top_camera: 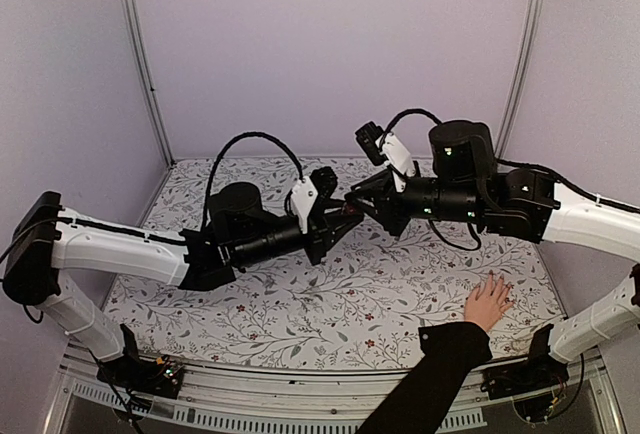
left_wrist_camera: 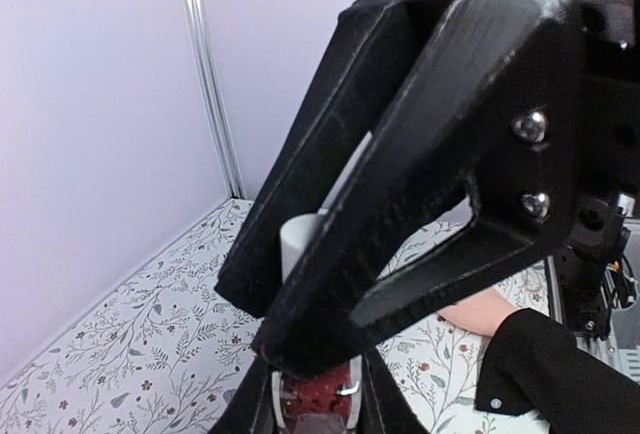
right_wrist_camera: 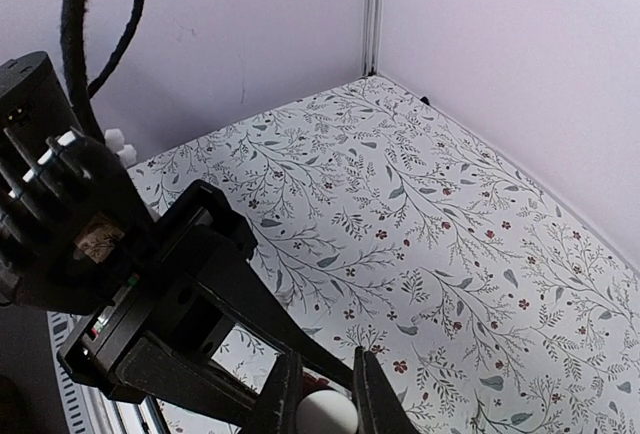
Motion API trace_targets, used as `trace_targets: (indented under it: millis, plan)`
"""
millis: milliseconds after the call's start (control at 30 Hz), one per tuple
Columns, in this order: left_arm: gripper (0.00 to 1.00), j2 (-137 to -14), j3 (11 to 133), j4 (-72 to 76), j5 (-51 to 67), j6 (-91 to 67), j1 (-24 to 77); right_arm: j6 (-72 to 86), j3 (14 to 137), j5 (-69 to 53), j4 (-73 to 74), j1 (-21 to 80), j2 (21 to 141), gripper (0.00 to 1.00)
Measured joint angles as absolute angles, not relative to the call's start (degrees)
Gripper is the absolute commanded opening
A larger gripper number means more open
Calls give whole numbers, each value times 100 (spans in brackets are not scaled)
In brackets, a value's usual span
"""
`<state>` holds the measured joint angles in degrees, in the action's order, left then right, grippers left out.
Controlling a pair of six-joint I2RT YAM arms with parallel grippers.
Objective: Paint the nails
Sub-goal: Screw the nail polish bottle.
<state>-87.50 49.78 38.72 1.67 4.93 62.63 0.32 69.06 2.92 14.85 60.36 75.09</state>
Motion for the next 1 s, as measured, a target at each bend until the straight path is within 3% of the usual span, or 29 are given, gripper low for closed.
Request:
trace_targets:
  millis: [167,300,433,600,833,933,1000]
  plan:
    - [0,-8744,4967,4001,556,397,6125,86,6873,224,1470,6034,7461,52]
    - [0,-8643,4845,4204,1186,248,5957,-36,6707,86,1472,6029,7164,64]
    - [0,-8582,4814,4298,1868,163,5819,-222,6681,-165,1527,6018,6761,63]
    - [0,-8582,4816,4296,2515,84,5789,-460,6681,-480,1544,5996,6394,56]
    - [0,-8591,4882,4213,2873,56,5784,-659,6818,-917,1800,5992,6681,50]
    - [0,-8619,4958,4206,3028,51,5784,-757,6851,-1227,1922,5992,6877,42]
    - [0,-8670,5024,4191,3129,47,5784,-810,6869,-1361,1981,5992,6963,31]
